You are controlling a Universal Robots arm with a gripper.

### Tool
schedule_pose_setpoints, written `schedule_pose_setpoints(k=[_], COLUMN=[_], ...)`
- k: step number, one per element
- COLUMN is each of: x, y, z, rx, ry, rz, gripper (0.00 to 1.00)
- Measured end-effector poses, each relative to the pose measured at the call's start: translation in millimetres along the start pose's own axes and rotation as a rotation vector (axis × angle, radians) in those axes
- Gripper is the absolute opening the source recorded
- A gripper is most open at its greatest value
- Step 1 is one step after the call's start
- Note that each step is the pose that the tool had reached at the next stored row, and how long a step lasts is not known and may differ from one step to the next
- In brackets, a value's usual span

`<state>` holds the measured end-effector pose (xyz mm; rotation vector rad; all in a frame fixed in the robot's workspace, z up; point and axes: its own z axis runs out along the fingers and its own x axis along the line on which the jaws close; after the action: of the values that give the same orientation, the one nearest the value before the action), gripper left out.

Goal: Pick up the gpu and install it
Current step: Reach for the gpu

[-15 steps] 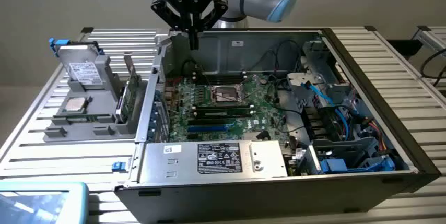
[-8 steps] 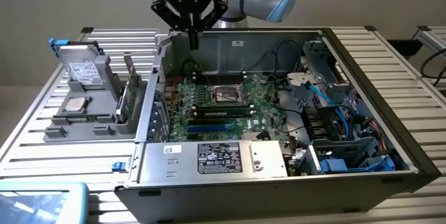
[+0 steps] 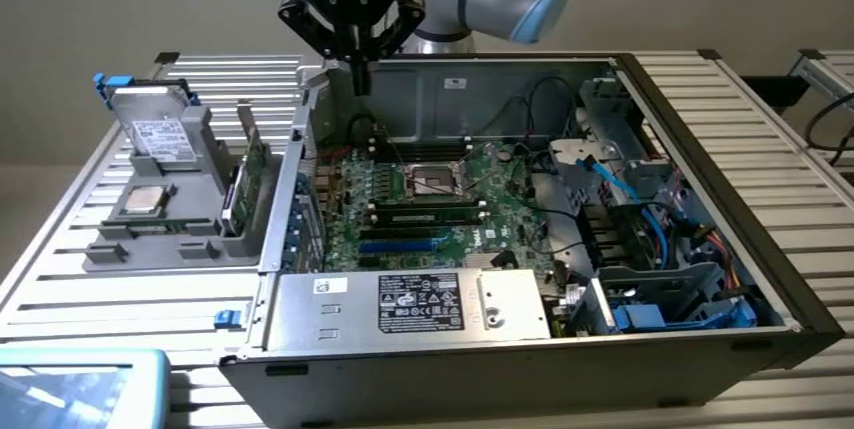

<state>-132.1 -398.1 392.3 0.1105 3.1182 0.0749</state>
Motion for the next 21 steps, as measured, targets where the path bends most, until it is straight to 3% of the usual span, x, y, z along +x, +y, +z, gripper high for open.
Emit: schedule_pose_setpoints(k=[21], x=[92.8], y=[-4.4], z=[2.1], rx=[0.0], ry=[0.0], rz=[0.0], gripper=[0.12])
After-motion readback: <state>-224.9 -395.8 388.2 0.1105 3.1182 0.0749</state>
